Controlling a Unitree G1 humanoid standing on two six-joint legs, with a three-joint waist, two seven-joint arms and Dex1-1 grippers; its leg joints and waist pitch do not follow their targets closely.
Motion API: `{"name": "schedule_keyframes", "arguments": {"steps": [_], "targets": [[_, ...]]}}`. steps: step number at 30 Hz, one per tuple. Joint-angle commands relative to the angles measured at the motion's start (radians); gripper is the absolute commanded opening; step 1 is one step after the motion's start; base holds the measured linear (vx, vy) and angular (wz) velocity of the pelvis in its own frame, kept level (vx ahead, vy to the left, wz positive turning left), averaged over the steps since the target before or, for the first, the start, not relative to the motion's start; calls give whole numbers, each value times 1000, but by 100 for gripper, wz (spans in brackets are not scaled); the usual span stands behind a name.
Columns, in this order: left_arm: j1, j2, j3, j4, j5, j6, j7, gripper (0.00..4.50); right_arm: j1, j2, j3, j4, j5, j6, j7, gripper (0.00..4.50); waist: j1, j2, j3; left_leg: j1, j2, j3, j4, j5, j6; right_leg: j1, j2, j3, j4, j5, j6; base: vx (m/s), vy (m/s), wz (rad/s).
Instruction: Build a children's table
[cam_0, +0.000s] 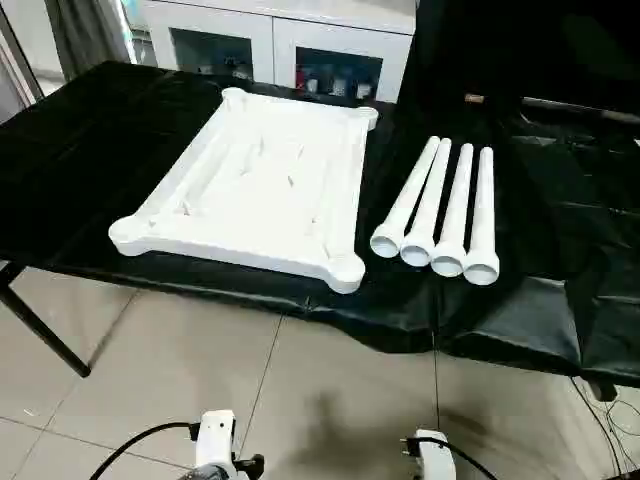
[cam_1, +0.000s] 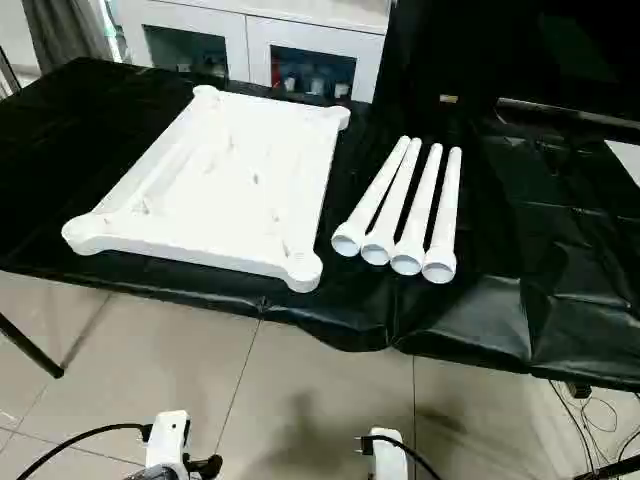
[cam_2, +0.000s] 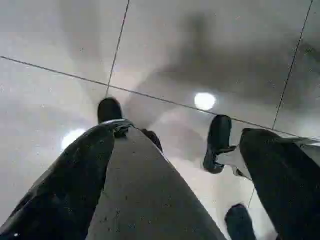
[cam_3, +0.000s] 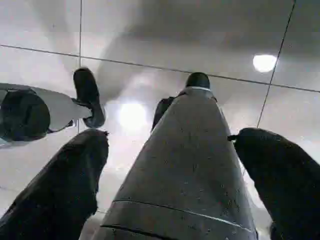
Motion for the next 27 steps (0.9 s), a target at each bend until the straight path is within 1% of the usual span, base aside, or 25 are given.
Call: {"name": "schedule_keyframes", "arguments": {"steps": [1, 2, 3, 4, 5, 6, 9, 11, 12, 13, 14, 15, 16, 17, 18, 19, 20, 21, 22, 23, 24, 25, 27], "targets": [[-27, 2, -74, 105, 120, 92, 13, 449, -47, -21, 81, 43, -140, 88, -32, 450, -9, 5, -23, -8, 24, -3, -71, -124, 30, 30, -39, 25, -62, 69, -204, 0, 0, 0], [-25, 4, -77, 102, 123, 91, 21, 449, -49, -22, 94, 43, -154, 78, -33, 450, -8, 7, -26, -7, 20, 0, -72, -140, 23, 35, -38, 24, -70, 35, -196, 0, 0, 0], [-23, 5, -78, 100, 124, 90, 26, 449, -50, -22, 103, 43, -163, 70, -35, 450, -6, -1, -25, -8, 20, 4, -67, -168, 22, 35, -53, 30, -76, -10, -191, 0, 0, 0], [-22, 7, -80, 99, 126, 89, 30, 449, -50, -23, 109, 42, -169, 64, -34, 450, -2, 9, -30, -5, 22, 3, -65, -161, 29, 34, -57, 33, -76, -14, -200, 0, 0, 0], [-22, 7, -80, 99, 126, 89, 30, 449, -50, -23, 109, 42, -169, 64, -34, 450, -2, 9, -31, -6, 23, 4, -64, -153, 34, 35, -57, 33, -75, 1, -205, 0, 0, 0], [-22, 7, -80, 99, 126, 89, 30, 449, -50, -23, 110, 42, -170, 64, -34, 450, -2, 10, -32, -7, 23, 3, -63, -134, 41, 36, -54, 32, -71, 35, -214, 0, 0, 0], [-22, 5, -78, 102, 134, 77, 31, 449, -49, -23, 109, 40, -179, 54, -26, 450, -3, 12, -34, -6, 22, 5, -59, -107, 60, 36, -50, 29, -65, 102, -234, 0, 0, 0], [-25, 4, -71, 105, 140, 69, 33, 449, -52, -22, 101, 37, -185, 29, -18, 450, -4, 10, -35, -6, 22, 6, -58, -106, 68, 36, -50, 28, -65, 116, -240, 0, 0, 0], [-27, 3, -67, 106, 143, 68, 36, 449, -53, -21, 96, 36, -188, 17, -15, 450, -4, 11, -34, -6, 22, 6, -59, -116, 71, 36, -51, 28, -67, 102, -241, 0, 0, 0], [-30, 5, -53, 103, 138, 42, 36, 449, -60, -23, 101, 30, -205, -20, -22, 450, -4, 11, -33, -5, 23, 6, -60, -131, 69, 35, -52, 28, -69, 76, -240, 0, 0, 0], [-31, 5, -51, 102, 136, 38, 36, 449, -61, -24, 103, 29, -208, -25, -23, 450, -4, 11, -33, -5, 24, 5, -61, -137, 67, 35, -53, 29, -70, 63, -240, 0, 0, 0], [-34, 8, -33, 97, 122, 18, 35, 449, -70, -28, 125, 23, -233, -64, -28, 450, -4, 11, -33, -6, 24, 4, -62, -142, 63, 35, -54, 28, -71, 46, -240, 0, 0, 0], [-37, 15, -6, 86, 97, -21, 14, 449, -91, -30, 155, 6, -262, -140, 3, 450, -5, 11, -33, -5, 24, 5, -62, -151, 62, 33, -54, 28, -72, 33, -240, 0, 0, 0], [-37, 15, -6, 86, 97, -21, 14, 449, -91, -30, 155, 6, -262, -140, 3, 450, -7, 10, -32, -6, 23, 6, -61, -156, 62, 34, -54, 29, -72, 30, -237, 0, 0, 0], [-33, 19, -9, 79, 97, -43, -11, 449, -105, -29, 163, -5, -265, -178, 43, 450, -8, 8, -33, -5, 23, 6, -61, -158, 67, 34, -53, 29, -71, 27, -236, 0, 0, 0], [-25, 22, -36, 72, 121, -70, -46, 449, -107, -28, 194, -16, -296, -223, 48, 450, -7, 9, -33, -5, 25, 5, -62, -158, 75, 32, -54, 30, -72, 28, -234, 0, 0, 0], [-24, 23, -44, 70, 128, -79, -55, 449, -108, -29, 210, -18, -312, -234, 40, 450, -8, 10, -33, -4, 27, 5, -61, -150, 76, 32, -53, 30, -70, 37, -234, 0, 0, 0], [-20, 25, -61, 65, 143, -95, -70, 449, -111, -34, 238, -23, -341, -258, 33, 450, -8, 12, -34, -4, 26, 5, -59, -128, 79, 31, -51, 29, -67, 65, -235, 0, 0, 0], [-17, 27, -68, 62, 152, -105, -78, 449, -113, -37, 253, -25, -362, -273, 27, 450, -8, 11, -36, -4, 26, 6, -56, -112, 83, 33, -51, 29, -63, 96, -238, 0, 0, 0], [-6, 36, -84, 52, 168, -135, -96, 449, -112, -44, 261, -29, -371, -303, 56, 450, -7, 7, -35, -6, 26, 5, -56, -108, 88, 33, -52, 28, -63, 108, -240, 0, 0, 0], [3, 43, -95, 46, 178, -156, -108, 449, -111, -48, 261, -32, -372, -322, 81, 450, -5, 9, -38, -4, 26, 7, -52, -101, 96, 34, -51, 29, -60, 136, -243, 0, 0, 0], [14, 50, -106, 33, 190, -197, -120, 449, -110, -52, 248, -39, -360, -360, 116, 450, -1, 7, -38, -4, 27, 7, -51, -96, 110, 34, -52, 30, -57, 168, -249, 0, 0, 0], [34, 64, -106, 3, 199, -300, -125, 449, -121, -66, 256, -53, -371, -432, 161, 450, 0, 5, -38, -7, 27, 7, -51, -102, 120, 36, -53, 29, -55, 186, -250, 0, 0, 0]]}}
